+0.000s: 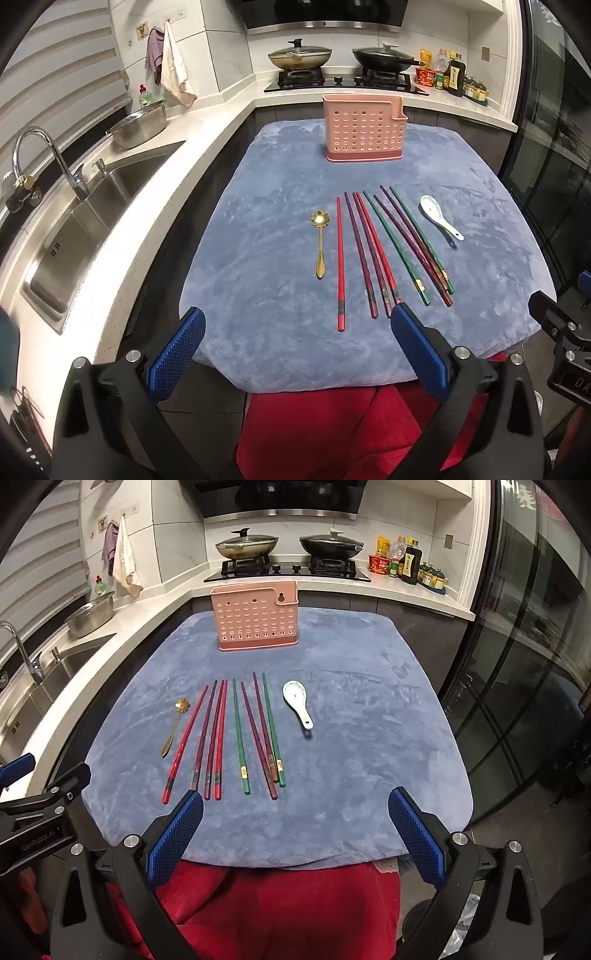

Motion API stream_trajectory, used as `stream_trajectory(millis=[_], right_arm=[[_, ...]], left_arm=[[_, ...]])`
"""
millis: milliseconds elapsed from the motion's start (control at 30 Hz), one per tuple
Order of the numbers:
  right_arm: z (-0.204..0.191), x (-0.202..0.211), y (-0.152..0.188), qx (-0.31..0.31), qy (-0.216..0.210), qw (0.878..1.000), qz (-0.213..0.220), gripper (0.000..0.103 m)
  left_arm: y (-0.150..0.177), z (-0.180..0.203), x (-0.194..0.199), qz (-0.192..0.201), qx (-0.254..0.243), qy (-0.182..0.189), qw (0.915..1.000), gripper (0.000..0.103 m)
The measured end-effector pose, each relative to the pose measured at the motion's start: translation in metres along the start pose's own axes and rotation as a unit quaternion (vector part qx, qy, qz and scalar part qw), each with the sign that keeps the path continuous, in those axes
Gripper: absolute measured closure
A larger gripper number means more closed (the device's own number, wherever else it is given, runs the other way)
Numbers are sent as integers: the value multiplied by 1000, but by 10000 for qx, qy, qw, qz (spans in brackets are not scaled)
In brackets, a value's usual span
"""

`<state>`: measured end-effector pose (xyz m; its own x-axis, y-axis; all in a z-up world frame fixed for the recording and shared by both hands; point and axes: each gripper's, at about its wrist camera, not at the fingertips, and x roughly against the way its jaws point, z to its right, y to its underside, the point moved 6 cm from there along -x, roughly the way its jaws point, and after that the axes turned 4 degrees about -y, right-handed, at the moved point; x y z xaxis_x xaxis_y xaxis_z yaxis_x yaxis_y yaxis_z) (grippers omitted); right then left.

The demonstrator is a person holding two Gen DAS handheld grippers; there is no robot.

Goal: Organize utensils

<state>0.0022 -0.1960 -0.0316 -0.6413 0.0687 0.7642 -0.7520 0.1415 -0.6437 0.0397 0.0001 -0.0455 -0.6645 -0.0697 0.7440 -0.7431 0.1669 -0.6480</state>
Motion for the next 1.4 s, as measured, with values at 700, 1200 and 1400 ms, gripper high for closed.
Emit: stream_trajectory(millis=[700, 1200, 1400], right_arm=[[-1, 2, -1, -11, 4, 10000, 59, 7], [-1, 1, -1, 6, 12, 10000, 74, 7], [-1, 1, 0, 8, 17, 10000, 78, 7]], left_arm=[[0, -1, 1, 9, 52, 30, 10000, 7], [0, -1, 1, 2, 51, 30, 10000, 7], [0, -1, 1, 4, 53, 28, 10000, 7]])
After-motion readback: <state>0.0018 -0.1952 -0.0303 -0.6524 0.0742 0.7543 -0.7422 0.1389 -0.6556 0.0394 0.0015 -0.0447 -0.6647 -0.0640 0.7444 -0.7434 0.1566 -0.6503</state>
